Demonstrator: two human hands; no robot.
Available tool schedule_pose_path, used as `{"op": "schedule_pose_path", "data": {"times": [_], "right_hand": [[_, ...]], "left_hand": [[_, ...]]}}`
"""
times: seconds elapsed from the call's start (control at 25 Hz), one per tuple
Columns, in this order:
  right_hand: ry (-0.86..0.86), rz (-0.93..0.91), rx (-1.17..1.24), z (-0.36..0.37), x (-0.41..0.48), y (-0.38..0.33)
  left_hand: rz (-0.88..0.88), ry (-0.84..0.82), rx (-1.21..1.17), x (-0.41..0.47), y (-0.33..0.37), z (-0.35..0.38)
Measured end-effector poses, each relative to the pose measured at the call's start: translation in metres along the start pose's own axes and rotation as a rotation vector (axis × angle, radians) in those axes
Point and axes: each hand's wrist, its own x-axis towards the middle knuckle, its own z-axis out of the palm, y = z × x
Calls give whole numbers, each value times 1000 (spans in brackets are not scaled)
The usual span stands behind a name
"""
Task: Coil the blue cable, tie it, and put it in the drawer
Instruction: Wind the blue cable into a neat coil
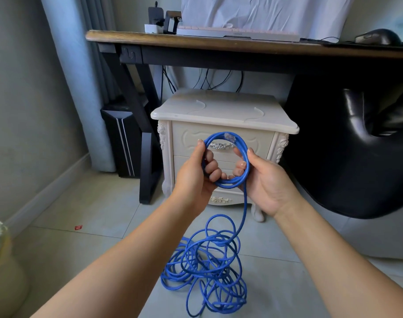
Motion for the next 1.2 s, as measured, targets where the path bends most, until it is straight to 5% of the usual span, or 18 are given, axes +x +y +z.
{"op": "schedule_pose_path", "data": {"times": [0.24,0.36,0.48,0.72,0.88,1.04,1.2], "right_hand": [[-86,-16,-562,-8,-4,-1],[-160,1,-868,-8,-7,-1],[-139,-38,-995,-9,-8,-3],[-106,-66,-1054,-9,-8,-2],[-162,-6,-847,-8,-9,-1],[-287,84,-697,-15,-12,-11],[-215,131,-659,-19,-15,-10]], "left_hand": [[-236,-126,460,7,30,-20],[-159,-166,855,7,24,-20],[-16,-198,1003,8,15,-17],[-14,-263,1019,8,22,-23],[36,-228,1027,7,23,-26],[75,-186,812,8,29,-27],[98,-139,690,8,25,-28]]}}
